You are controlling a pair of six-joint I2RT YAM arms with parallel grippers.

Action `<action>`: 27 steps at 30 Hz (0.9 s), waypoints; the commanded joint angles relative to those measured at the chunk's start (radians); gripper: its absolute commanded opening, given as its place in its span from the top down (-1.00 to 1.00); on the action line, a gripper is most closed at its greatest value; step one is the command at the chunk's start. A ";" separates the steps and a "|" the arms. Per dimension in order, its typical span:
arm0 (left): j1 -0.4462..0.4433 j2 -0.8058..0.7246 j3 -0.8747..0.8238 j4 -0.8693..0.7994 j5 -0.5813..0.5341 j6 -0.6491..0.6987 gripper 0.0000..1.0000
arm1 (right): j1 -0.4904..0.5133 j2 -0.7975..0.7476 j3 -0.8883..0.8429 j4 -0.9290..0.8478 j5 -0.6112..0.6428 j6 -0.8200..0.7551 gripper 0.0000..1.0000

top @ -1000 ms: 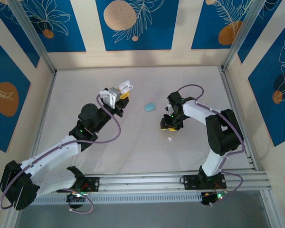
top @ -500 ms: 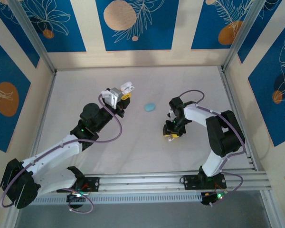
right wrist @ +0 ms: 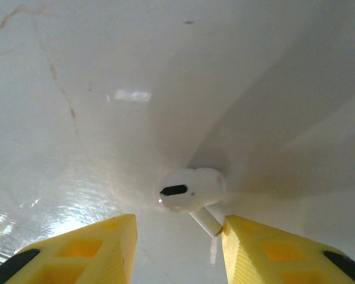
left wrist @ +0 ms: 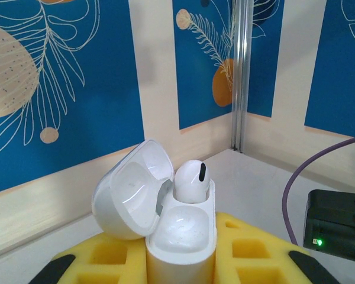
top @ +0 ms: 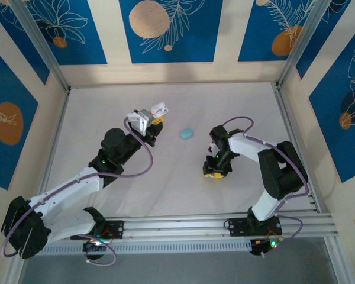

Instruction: Insert wireless bluetooth earbuds into charging case

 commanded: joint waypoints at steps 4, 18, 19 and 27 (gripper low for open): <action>-0.009 -0.015 0.022 0.015 0.011 -0.012 0.54 | 0.009 -0.032 0.054 -0.084 0.000 -0.003 0.14; -0.010 -0.006 0.023 0.019 0.013 -0.015 0.54 | 0.058 0.050 0.157 -0.135 0.189 0.009 0.11; -0.010 -0.005 0.022 0.019 0.012 -0.011 0.54 | 0.064 0.061 0.163 -0.130 0.186 0.012 0.11; -0.010 -0.009 0.019 0.015 0.003 -0.003 0.54 | 0.087 0.138 0.193 -0.126 0.196 0.013 0.13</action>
